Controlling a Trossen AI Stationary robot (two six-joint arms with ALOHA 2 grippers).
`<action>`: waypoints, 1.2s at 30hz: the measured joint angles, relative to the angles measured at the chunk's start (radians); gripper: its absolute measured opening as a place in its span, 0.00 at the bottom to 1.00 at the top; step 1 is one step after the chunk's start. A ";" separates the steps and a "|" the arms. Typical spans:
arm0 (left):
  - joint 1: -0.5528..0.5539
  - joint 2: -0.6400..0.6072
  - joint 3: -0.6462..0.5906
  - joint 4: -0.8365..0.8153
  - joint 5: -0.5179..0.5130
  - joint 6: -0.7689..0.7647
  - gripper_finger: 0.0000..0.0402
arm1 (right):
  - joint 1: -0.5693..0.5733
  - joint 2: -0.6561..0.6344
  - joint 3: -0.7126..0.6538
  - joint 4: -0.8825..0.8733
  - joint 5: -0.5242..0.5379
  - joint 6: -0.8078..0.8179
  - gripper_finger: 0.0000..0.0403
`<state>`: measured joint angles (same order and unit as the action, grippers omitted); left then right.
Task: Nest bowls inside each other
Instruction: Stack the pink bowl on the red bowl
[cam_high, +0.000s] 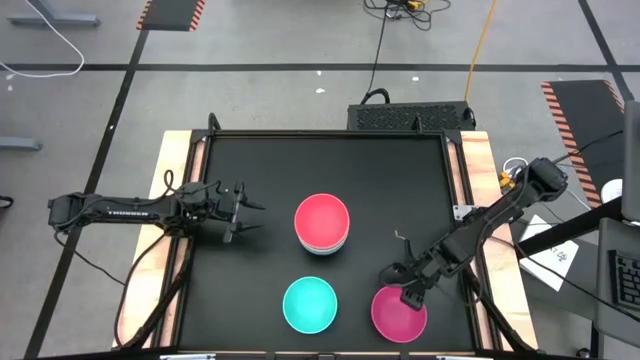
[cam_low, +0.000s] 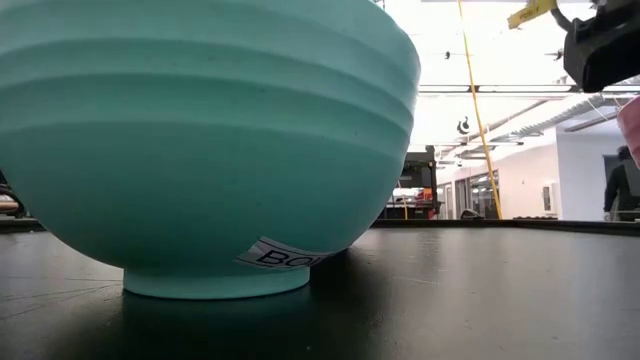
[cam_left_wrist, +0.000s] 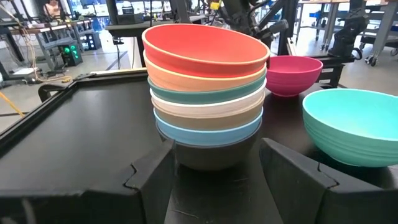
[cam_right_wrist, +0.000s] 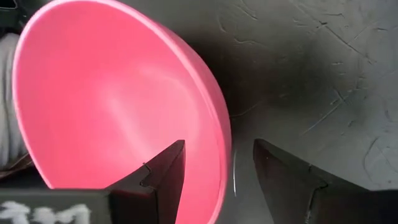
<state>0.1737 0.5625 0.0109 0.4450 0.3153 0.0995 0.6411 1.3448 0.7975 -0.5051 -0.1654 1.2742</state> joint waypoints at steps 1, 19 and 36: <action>0.000 0.000 0.000 0.001 0.000 -0.001 0.59 | 0.000 0.005 0.000 0.003 0.000 -0.002 0.45; 0.000 0.000 0.000 0.005 0.000 -0.007 0.59 | -0.013 0.042 -0.001 -0.016 0.083 -0.077 0.02; 0.000 0.000 0.000 0.001 0.006 -0.007 0.59 | -0.126 -0.185 -0.001 0.057 0.280 -0.282 0.00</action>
<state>0.1734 0.5625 0.0105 0.4461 0.3211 0.0925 0.5155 1.1601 0.7967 -0.4480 0.1146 0.9924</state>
